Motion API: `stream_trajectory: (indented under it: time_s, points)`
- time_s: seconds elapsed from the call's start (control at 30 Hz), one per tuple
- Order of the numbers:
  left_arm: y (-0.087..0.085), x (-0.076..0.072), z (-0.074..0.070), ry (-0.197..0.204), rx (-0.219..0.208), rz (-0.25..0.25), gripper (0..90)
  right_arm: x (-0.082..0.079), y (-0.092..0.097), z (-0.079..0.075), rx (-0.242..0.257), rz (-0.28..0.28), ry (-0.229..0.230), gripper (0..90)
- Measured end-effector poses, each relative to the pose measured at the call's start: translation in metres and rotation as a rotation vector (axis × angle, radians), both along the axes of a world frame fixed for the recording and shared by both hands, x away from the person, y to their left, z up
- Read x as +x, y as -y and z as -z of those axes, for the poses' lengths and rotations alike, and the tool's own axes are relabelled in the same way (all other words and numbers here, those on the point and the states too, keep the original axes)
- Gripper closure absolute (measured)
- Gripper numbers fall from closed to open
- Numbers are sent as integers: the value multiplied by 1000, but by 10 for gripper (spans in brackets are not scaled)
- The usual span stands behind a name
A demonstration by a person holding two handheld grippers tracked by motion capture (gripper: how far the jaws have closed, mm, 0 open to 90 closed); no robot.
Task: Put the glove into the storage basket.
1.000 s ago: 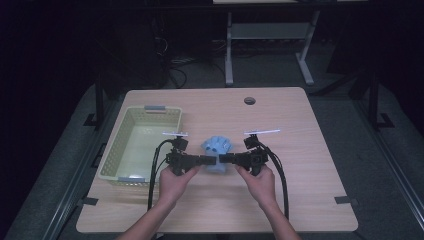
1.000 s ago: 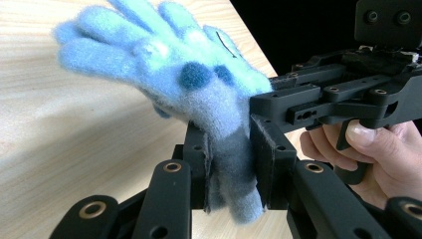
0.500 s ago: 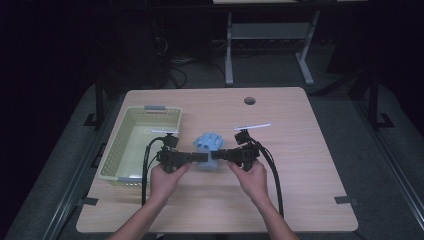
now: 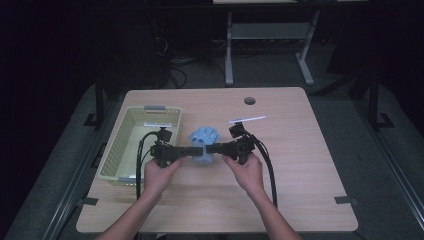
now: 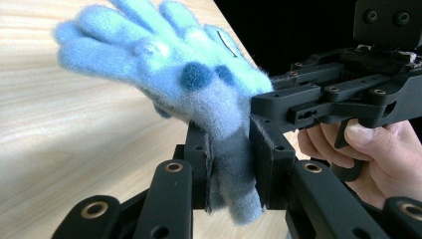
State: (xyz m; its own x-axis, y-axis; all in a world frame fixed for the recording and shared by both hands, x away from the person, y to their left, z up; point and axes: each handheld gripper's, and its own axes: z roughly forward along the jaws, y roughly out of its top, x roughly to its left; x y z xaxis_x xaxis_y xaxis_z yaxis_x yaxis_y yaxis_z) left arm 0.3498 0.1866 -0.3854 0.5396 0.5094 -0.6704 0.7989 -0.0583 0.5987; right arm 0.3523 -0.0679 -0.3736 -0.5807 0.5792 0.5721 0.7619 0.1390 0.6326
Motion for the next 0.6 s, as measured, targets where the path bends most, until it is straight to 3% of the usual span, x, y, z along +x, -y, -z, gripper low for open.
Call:
stream_trajectory:
  time_s: [0.3,0.6]
  points:
    - [-16,2,-8,12,-7,-18,711,7,-16,-12,-14,-28,20,793]
    - [-31,2,-10,7,0,-34,711,12,-31,-12,-11,-47,8,793]
